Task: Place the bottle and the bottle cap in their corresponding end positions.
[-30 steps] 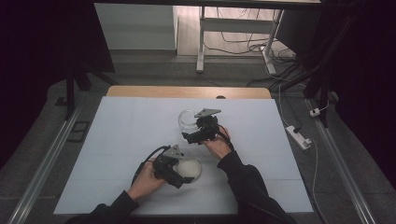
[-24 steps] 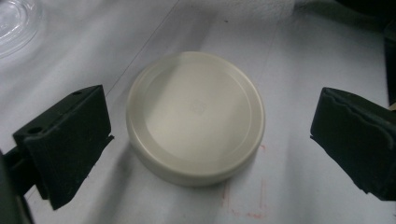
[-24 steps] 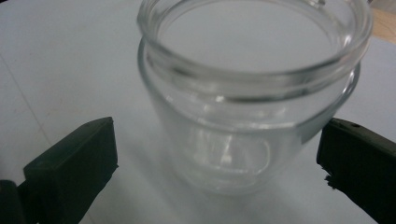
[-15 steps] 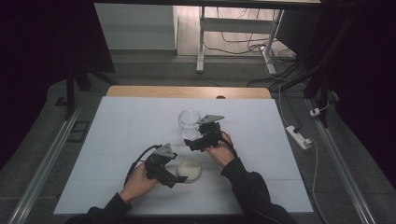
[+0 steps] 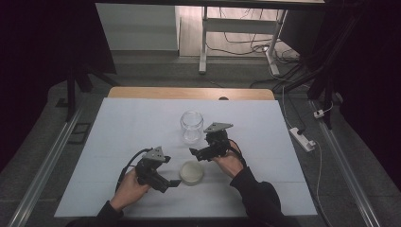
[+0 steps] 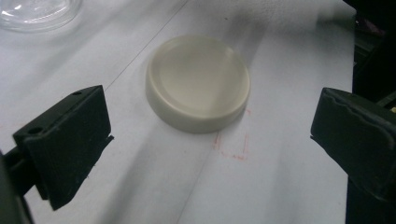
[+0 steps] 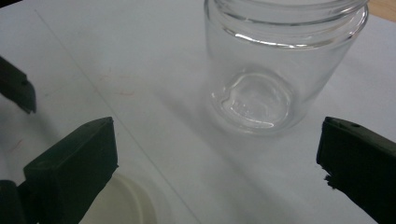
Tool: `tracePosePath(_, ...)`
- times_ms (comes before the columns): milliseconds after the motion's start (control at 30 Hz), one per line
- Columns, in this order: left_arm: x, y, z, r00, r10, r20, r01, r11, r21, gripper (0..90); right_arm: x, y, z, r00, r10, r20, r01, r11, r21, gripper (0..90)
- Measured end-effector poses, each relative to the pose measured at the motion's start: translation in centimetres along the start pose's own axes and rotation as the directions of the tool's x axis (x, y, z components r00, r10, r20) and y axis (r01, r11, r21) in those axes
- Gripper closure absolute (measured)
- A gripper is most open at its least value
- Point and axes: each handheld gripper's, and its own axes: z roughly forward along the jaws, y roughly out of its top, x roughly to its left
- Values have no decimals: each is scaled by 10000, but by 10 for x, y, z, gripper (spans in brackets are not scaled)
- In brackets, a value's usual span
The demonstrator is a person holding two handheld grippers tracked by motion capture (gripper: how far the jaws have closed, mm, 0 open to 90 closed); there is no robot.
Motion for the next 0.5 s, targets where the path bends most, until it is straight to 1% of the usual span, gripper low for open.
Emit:
tracePosePath(133,-3,-6,-6,10000,47,-57,-46,9999,149,0,5,-5,-10,9999,24,-131,-26,9999,-113,0)
tracePosePath(167,-4,-7,-7,10000,-4,-87,5,9998,182,0,6,-7,-13,9999,10,-166,-13,9999,-146,0)
tracePosePath(233,-5,-10,-9,9998,-4,-210,9,9997,263,0,8,-10,-18,9998,11,-211,-14,9999,-166,0)
tracePosePath(333,-7,-16,-13,9993,-105,-358,117,9993,343,0,11,-15,-25,9997,-18,-242,13,9998,-206,0)
tracePosePath(500,-8,-25,-20,9987,-306,-413,322,9987,397,0,14,-22,-39,9996,-42,-285,34,9996,-297,0)
